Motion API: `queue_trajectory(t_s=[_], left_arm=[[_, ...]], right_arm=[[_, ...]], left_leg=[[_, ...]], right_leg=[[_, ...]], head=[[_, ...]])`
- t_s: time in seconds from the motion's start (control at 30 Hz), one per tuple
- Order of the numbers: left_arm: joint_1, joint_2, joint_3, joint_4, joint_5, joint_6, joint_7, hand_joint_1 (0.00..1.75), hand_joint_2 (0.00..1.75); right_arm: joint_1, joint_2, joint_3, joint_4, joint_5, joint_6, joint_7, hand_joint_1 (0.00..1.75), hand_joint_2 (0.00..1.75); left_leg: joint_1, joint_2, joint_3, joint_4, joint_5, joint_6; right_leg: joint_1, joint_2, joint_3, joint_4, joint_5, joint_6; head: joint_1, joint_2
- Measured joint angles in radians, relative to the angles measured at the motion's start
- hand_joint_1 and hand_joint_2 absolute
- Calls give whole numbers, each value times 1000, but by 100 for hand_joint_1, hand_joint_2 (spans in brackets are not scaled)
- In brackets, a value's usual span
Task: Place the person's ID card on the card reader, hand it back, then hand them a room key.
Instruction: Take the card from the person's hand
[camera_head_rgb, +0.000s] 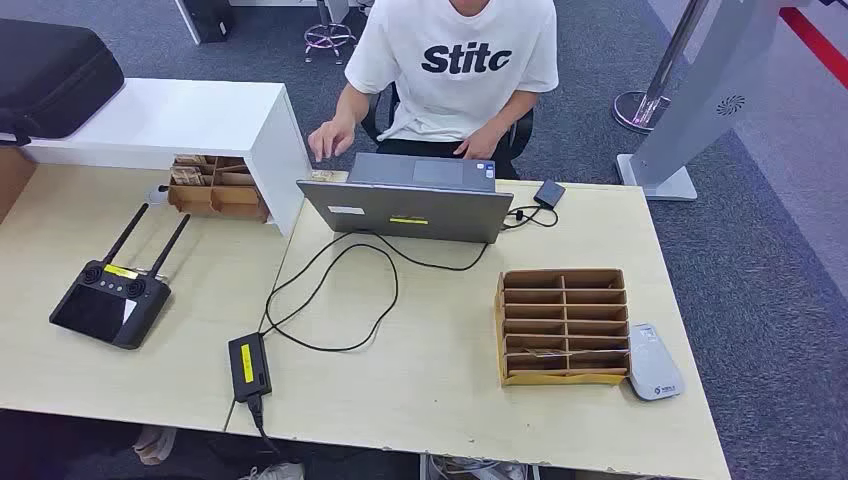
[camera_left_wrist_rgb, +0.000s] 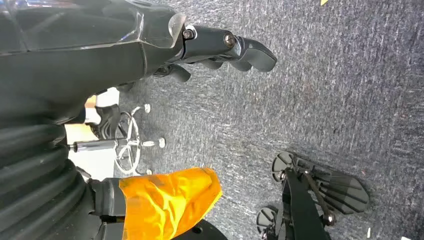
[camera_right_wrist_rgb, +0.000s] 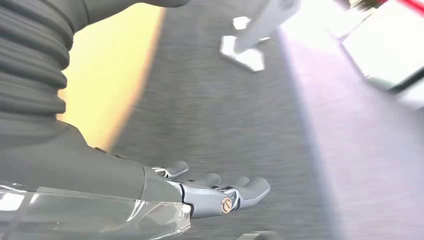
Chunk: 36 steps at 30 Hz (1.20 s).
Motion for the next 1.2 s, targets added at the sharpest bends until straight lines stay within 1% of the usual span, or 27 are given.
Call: queue_trajectory(t_s=[0.07,0.13,0.2,0.33,0.43,0.5,0.57,0.63,0.77,0.83,0.93,1.03,1.1,1.2], left_arm=[[0,-3,2,0,0,1,0,0,175],[-1,-7,5,0,0,3,0,0,175],[-1,-12,9,0,0,3,0,0,175],[-1,-18,24,0,0,5,-5,0,175],[-1,-22,36,0,0,10,-10,0,175],[-1,-26,48,0,0,13,-11,0,175],[-1,-29,63,0,0,16,-12,0,175],[-1,-33,76,0,0,19,-14,0,175],[0,-40,100,0,0,24,-20,0,175],[0,-42,109,0,0,27,-22,0,175],[0,-46,128,0,0,33,-28,0,175],[0,-47,143,0,0,35,-31,0,175],[0,-48,149,0,0,35,-32,0,175],[0,-48,150,0,0,35,-32,0,175]], right_arm=[[-8,7,6,-53,12,0,7,0,175],[-26,28,16,-167,26,1,32,0,175],[-43,62,26,-292,25,9,66,0,175],[-66,146,62,-549,42,48,92,0,175],[-73,216,110,-747,66,72,121,0,175],[-68,260,151,-865,103,96,118,0,175],[-47,310,211,-989,158,113,106,0,175],[-13,358,283,-1101,194,108,101,0,175],[71,434,461,-1298,222,45,96,0,175],[111,455,535,-1374,252,11,80,0,175],[184,472,666,-1491,341,-77,52,0,175],[247,475,802,-1602,442,-175,33,0,175],[275,475,870,-1656,479,-204,26,0,175],[303,477,933,-1707,495,-216,24,0,175]], left_leg=[[0,0,0,0,0,0],[0,0,0,0,0,0],[0,0,1,0,0,0],[1,0,0,0,1,0],[1,0,0,0,1,0],[1,0,0,0,1,0],[2,0,0,0,1,0],[2,0,0,0,1,0],[2,0,0,0,1,0],[2,0,-1,0,1,0],[2,0,-2,0,1,0],[1,0,-2,0,1,0],[1,0,-1,0,1,0],[1,0,-1,0,1,0]], right_leg=[[0,0,0,0,0,0],[0,0,0,0,0,0],[0,0,0,0,0,0],[0,0,0,1,0,0],[1,0,-1,1,0,0],[1,0,-1,1,0,0],[1,0,-1,2,0,0],[2,0,-1,2,0,-1],[2,0,-1,2,0,-1],[2,0,-1,2,0,-1],[1,0,-2,2,0,-1],[1,0,-2,2,0,0],[1,0,-2,1,0,0],[1,0,-2,1,0,0]], head=[[0,0],[0,0],[1,0],[0,0],[-1,0],[-2,0],[-2,0],[-2,0],[-2,0],[-2,0],[-2,0],[-2,0],[-1,0],[-2,0]])
